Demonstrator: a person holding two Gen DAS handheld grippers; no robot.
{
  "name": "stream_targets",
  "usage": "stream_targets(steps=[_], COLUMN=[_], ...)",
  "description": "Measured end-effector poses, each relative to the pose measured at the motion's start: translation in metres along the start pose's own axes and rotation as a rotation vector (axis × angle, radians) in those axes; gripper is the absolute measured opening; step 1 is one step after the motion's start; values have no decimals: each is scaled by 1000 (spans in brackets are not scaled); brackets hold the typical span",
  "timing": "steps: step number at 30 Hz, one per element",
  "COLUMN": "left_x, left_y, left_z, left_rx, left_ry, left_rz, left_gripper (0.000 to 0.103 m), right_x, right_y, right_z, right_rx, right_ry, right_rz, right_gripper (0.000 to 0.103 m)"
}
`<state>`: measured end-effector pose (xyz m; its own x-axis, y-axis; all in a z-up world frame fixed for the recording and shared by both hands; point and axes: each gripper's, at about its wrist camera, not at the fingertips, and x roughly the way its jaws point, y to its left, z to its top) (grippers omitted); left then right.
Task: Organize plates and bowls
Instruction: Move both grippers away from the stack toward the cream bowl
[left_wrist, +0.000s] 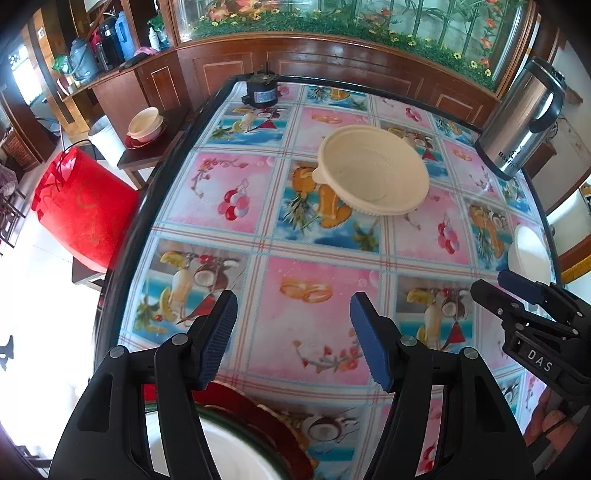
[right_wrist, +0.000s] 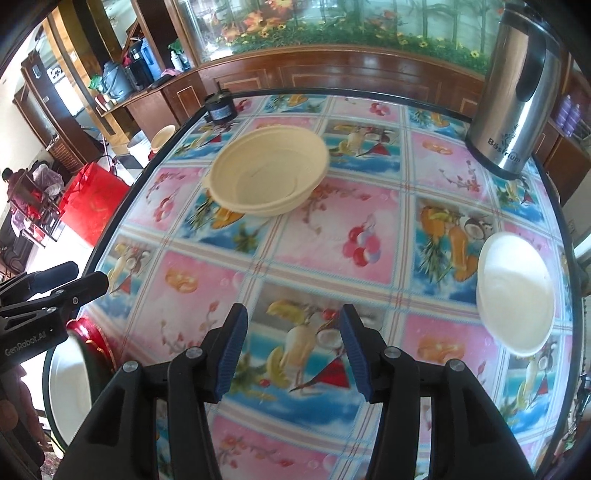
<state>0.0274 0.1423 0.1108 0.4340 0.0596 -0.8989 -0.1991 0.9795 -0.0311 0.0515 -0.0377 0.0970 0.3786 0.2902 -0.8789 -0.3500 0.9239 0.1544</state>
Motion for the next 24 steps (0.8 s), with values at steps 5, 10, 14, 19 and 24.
stream_targets(steps=[5, 10, 14, 19, 24], left_x=[9, 22, 35, 51, 61], left_y=[-14, -24, -28, -28, -30], left_z=[18, 39, 51, 60, 71], left_rx=[-17, -25, -44, -71, -61], left_ry=[-1, -5, 8, 27, 14], left_rz=[-16, -11, -18, -24, 1], left_gripper=[64, 64, 64, 64, 64], right_x=[4, 9, 16, 20, 27], right_y=[-14, -20, -23, -24, -28], right_z=[16, 30, 37, 43, 53], right_rx=[0, -5, -10, -13, -18], right_ry=[-16, -28, -28, -26, -30], right_rz=[-12, -10, 1, 8, 2], right_gripper=[52, 56, 56, 56, 57])
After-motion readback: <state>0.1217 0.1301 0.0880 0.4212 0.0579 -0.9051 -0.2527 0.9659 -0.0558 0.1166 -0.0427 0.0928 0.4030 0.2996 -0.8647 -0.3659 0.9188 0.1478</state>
